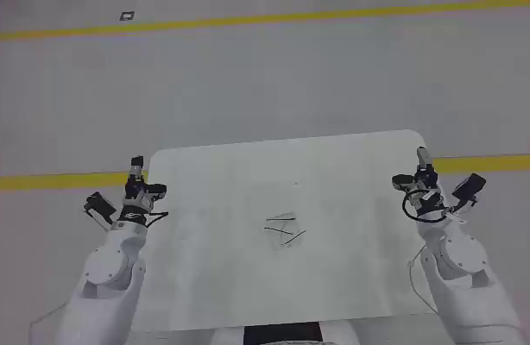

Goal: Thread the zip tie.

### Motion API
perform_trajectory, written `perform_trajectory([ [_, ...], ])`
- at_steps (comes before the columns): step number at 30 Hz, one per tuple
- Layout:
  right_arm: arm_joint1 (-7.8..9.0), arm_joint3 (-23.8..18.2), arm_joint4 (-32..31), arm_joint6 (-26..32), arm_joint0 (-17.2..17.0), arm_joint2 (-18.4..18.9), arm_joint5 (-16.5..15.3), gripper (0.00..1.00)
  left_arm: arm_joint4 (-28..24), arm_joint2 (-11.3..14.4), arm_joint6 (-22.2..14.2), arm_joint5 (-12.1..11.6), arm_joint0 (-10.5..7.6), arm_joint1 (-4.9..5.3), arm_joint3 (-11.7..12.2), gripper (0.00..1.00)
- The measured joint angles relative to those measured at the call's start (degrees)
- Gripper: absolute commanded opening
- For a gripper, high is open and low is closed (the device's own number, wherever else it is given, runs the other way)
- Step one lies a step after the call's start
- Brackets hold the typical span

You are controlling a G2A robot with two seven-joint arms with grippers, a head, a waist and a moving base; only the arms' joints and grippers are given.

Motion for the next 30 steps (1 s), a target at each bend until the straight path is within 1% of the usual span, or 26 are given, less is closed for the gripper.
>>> perform_trajectory([
  [1,0.0,0.0,0.0,0.0,0.0,0.0,0.0,1.0,0.0,0.0,0.0,0.0,0.0,0.0,0.0,0.78],
  [2,0.0,0.0,0.0,0.0,0.0,0.0,0.0,1.0,0.0,0.0,0.0,0.0,0.0,0.0,0.0,1.0],
  [4,0.0,0.0,0.0,0.0,0.0,0.0,0.0,1.0,0.0,0.1,0.0,0.0,-0.04,0.01,-0.1,1.0],
  [5,0.0,0.0,0.0,0.0,0.0,0.0,0.0,1.0,0.8,0.5,-0.8,-0.6,-0.23,0.06,-0.5,1.0],
  [7,0.0,0.0,0.0,0.0,0.0,0.0,0.0,1.0,2.8,1.3,-3.2,-1.2,-0.49,0.1,-0.8,1.0],
  [9,0.0,0.0,0.0,0.0,0.0,0.0,0.0,1.0,4.2,2.1,-6.4,-0.8,-0.62,0.19,-1.1,1.0],
  [11,0.0,0.0,0.0,0.0,0.0,0.0,0.0,1.0,6.5,2.1,-8.8,-1.5,-0.45,0.38,-1.3,1.0],
  [13,0.0,0.0,0.0,0.0,0.0,0.0,0.0,1.0,7.1,2.0,-9.0,-1.7,-0.4,0.41,-1.2,1.0],
  [19,0.0,0.0,0.0,0.0,0.0,0.0,0.0,1.0,6.8,2.1,-8.9,-1.7,-0.43,0.4,-1.3,1.0],
  [20,0.0,0.0,0.0,0.0,0.0,0.0,0.0,1.0,7.4,2.4,-9.5,-1.9,-0.75,0.5,-1.6,1.0],
  [21,0.0,0.0,0.0,0.0,0.0,0.0,0.0,1.0,8.4,2.8,-10.8,-2.3,-1.2,0.61,-1.9,1.0],
  [22,0.0,0.0,0.0,0.0,0.0,0.0,0.0,1.0,9.5,3.1,-13.1,-2.4,-1.72,0.73,-2.0,1.0],
  [23,0.0,0.0,0.0,0.0,0.0,0.0,0.0,1.0,10.7,3.3,-16.5,-2.3,-2.44,0.92,-1.9,1.0],
  [24,0.0,0.0,0.0,0.0,0.0,0.0,0.0,1.0,11.7,3.4,-19.0,-2.0,-2.9,1.07,-1.8,1.0],
  [26,0.0,0.0,0.0,0.0,0.0,0.0,0.0,1.0,13.7,3.5,-22.7,-1.7,-3.57,1.32,-1.6,1.0],
  [28,0.0,0.0,0.0,0.0,0.0,0.0,0.0,1.0,14.0,3.6,-23.1,-1.5,-3.83,1.34,-1.3,1.0],
  [30,0.0,0.0,0.0,0.0,0.0,0.0,0.0,1.0,13.3,3.9,-22.2,-1.1,-3.86,1.24,-0.9,1.0],
])
